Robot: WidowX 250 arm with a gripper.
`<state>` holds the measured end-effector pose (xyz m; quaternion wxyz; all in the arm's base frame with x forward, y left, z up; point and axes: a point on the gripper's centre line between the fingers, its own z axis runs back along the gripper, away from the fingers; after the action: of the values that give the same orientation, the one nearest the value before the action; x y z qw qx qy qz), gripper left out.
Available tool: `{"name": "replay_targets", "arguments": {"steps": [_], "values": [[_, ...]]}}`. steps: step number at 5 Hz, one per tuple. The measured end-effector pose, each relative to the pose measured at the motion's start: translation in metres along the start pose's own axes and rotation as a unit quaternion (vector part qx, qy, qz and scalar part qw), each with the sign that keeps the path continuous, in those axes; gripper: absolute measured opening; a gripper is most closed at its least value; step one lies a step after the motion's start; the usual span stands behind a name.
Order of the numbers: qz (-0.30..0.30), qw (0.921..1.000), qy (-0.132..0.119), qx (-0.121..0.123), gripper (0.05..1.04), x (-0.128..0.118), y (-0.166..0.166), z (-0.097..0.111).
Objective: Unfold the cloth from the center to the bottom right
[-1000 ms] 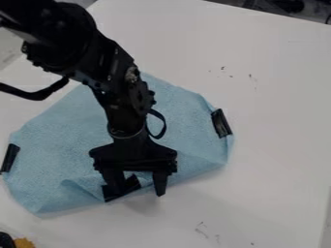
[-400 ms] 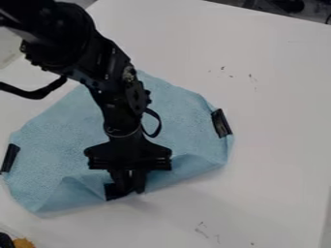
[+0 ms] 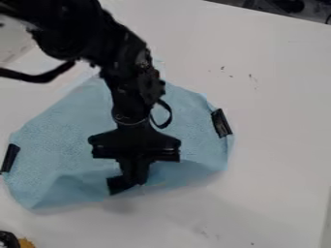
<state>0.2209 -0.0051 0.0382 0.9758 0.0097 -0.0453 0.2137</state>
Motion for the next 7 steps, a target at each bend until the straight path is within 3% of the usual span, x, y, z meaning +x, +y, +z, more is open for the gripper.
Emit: {"name": "replay_targets", "arguments": {"steps": [1,2,4,5,7], "values": [[0.014,0.9996,-0.015,0.02,0.063,-0.017,-0.011,0.032],[0.053,0.9985,-0.005,0.011,0.062,-0.045,-0.016,0.037],[0.104,0.994,0.024,-0.02,0.085,-0.075,-0.017,0.017],[0.118,0.9925,0.029,-0.01,0.243,-0.079,-0.018,0.019],[0.145,0.9888,0.021,0.028,0.813,-0.088,-0.025,0.051]]}}
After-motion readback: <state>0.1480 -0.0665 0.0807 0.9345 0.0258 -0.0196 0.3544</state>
